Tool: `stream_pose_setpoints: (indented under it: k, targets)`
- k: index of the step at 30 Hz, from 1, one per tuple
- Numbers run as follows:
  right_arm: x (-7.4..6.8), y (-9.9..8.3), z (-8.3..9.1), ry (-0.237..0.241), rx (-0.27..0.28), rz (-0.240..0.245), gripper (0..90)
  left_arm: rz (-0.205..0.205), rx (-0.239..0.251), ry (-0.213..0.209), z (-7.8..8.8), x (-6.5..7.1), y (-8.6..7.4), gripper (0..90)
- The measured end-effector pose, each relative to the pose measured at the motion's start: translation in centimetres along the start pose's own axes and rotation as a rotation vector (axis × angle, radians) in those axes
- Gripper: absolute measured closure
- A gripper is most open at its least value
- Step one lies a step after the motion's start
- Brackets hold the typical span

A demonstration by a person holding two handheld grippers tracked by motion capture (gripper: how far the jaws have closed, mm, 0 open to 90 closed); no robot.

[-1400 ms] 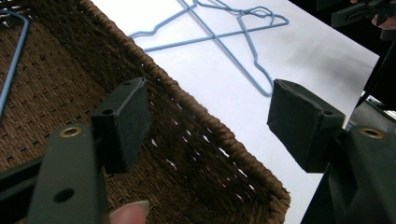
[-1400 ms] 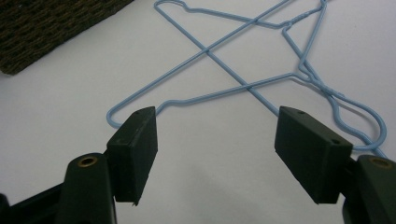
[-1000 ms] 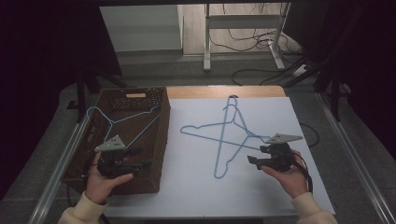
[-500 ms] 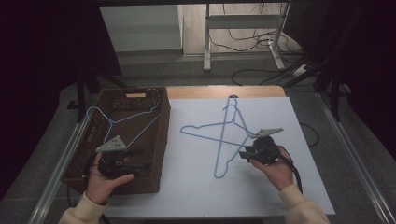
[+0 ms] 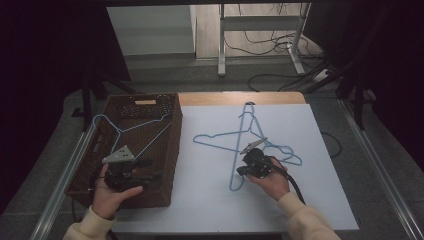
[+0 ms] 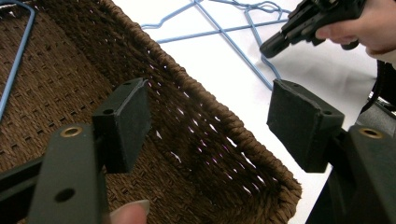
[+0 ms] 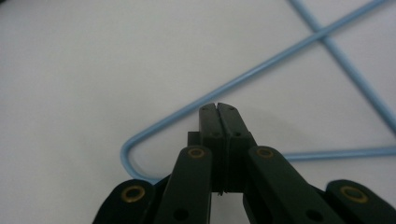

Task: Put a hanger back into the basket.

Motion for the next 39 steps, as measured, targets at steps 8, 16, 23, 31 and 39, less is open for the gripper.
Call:
stream_pose_setpoints:
  k: [8, 16, 23, 31, 39]
  targets:
    - [-2.4, -1.3, -1.1, 0.046, -0.071, 0.049, 89.9, 0.001, -0.002, 0.0, 0.0, 0.0, -0.1, 30.4]
    - [-3.0, -1.8, -1.0, 0.08, -0.079, 0.044, 90.0, -0.001, -0.004, -0.003, -0.1, 0.0, -0.1, 30.4]
    - [-3.7, -2.5, -0.8, 0.101, -0.092, 0.053, 90.0, 0.003, 0.001, -0.005, 0.0, 0.2, -0.1, 30.5]
    - [-4.0, -2.8, -0.7, 0.108, -0.096, 0.056, 90.0, 0.004, 0.001, -0.007, -0.1, 0.2, -0.1, 30.5]
    - [-5.1, -3.2, -0.7, 0.13, -0.105, 0.076, 90.0, 0.002, -0.002, -0.009, -0.1, 0.2, -0.1, 30.5]
Point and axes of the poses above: each handheld gripper's, and its own axes: z roughly backward along the jaws, y roughly out of its top, x roughly to its right, the point moved 9 cm from there along -z, roughly forward along the jaws, and after that the axes turned 5 degrees about -z, right-handed, at the moved point
